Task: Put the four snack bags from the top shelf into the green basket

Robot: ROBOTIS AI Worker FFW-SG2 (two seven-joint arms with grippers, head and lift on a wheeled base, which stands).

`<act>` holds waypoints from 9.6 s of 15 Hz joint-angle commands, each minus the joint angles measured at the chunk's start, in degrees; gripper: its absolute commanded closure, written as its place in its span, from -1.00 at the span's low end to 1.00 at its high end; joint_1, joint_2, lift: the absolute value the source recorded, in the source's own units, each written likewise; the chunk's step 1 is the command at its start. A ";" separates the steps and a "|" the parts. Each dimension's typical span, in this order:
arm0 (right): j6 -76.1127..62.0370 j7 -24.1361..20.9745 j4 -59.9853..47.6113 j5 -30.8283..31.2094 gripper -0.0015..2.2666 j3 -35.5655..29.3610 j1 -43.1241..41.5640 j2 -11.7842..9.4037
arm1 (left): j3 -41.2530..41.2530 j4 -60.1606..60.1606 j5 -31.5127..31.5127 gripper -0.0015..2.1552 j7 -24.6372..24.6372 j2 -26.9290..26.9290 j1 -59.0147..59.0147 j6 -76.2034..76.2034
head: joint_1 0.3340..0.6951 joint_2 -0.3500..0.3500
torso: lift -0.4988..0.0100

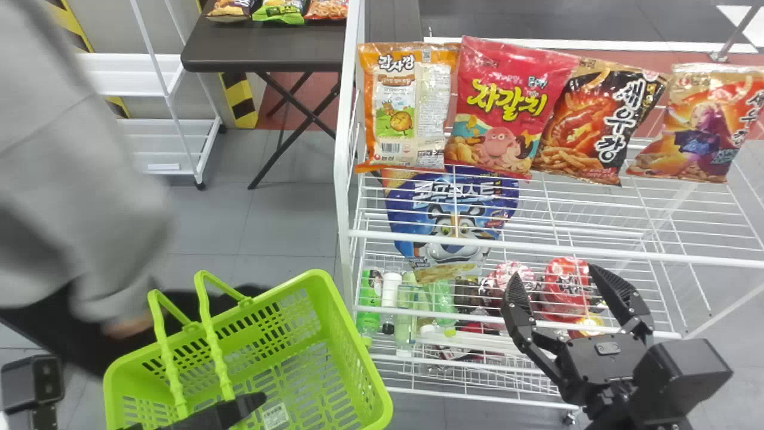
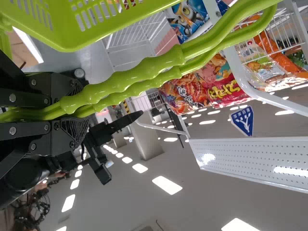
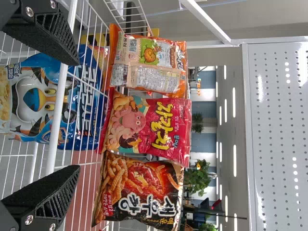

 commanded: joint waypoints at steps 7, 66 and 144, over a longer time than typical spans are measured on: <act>0.53 -0.08 0.00 -0.09 -0.97 0.66 -0.70 0.05 | 0.03 0.07 0.01 0.99 -0.57 0.25 0.17 0.00 | 1.00 0.03 | 0.96; 46.76 5.02 -11.16 -9.23 0.99 0.74 -19.42 -1.32 | -0.67 1.83 2.03 0.99 -0.57 3.15 -3.70 0.00 | 1.00 0.26 | 0.96; 61.00 3.00 -15.91 -15.03 0.99 19.73 -20.57 -4.31 | -2.96 2.97 2.20 0.99 -0.57 2.10 -3.09 -1.06 | 1.00 0.89 | 0.96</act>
